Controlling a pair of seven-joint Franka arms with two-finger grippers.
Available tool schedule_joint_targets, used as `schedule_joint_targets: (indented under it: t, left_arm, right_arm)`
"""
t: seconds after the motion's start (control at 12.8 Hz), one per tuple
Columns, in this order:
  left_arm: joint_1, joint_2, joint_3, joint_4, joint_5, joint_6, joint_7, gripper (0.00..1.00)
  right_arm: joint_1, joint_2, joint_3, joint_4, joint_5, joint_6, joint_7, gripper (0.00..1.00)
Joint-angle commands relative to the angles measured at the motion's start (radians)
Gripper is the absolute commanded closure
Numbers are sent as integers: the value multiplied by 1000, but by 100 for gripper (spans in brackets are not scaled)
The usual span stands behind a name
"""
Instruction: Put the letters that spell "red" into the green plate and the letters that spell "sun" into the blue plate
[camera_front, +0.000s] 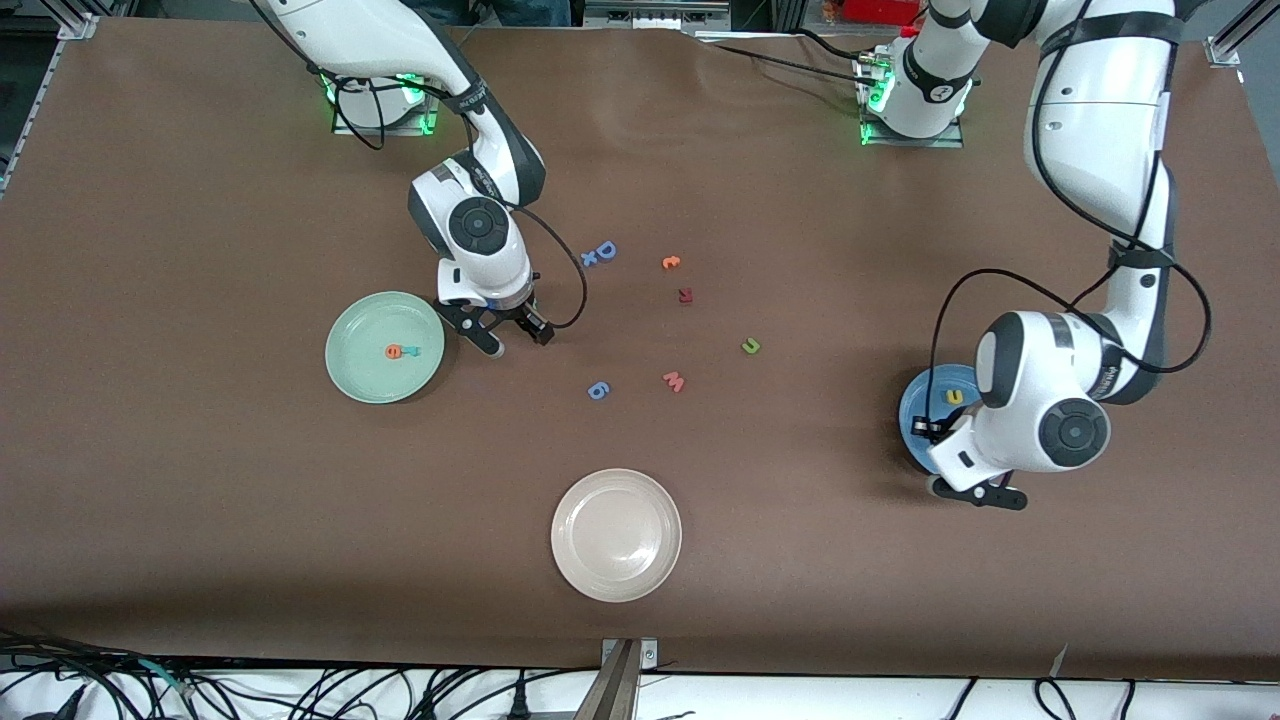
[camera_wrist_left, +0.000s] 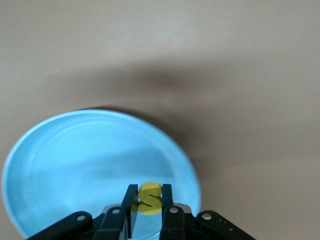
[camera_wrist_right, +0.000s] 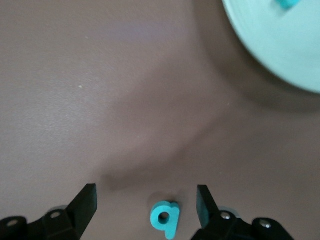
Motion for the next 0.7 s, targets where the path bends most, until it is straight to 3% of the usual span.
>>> schedule_joint_targets:
  t: [0.0, 0.08, 0.16, 0.23, 0.47, 0.55, 0.63]
  left_arm:
    - [25, -20, -10, -23, 24, -16, 26, 46]
    - [26, -20, -10, -23, 25, -16, 56, 0]
    - [29, -20, -10, -23, 25, -16, 70, 0]
    - [29, -24, -11, -23, 25, -17, 67, 0]
    - [-6, -50, -57, -39, 7, -47, -30, 0]
    - [-15, -63, -92, -53, 9, -45, -107, 0]
    - [-18, -76, -136, -74, 9, -39, -155, 0]
  right_arm:
    - [-5, -13, 36, -46, 13, 32, 46, 12]
    - [-5, -15, 39, -60, 13, 32, 63, 16]
    - [-5, -13, 44, -63, 13, 33, 83, 17]
    - [-5, -13, 57, -63, 13, 33, 93, 27]
    - [-7, -13, 57, -60, 13, 32, 97, 77]
    - [-7, -13, 56, -57, 13, 32, 97, 85]
    - [-7, -15, 56, -54, 13, 27, 97, 85]
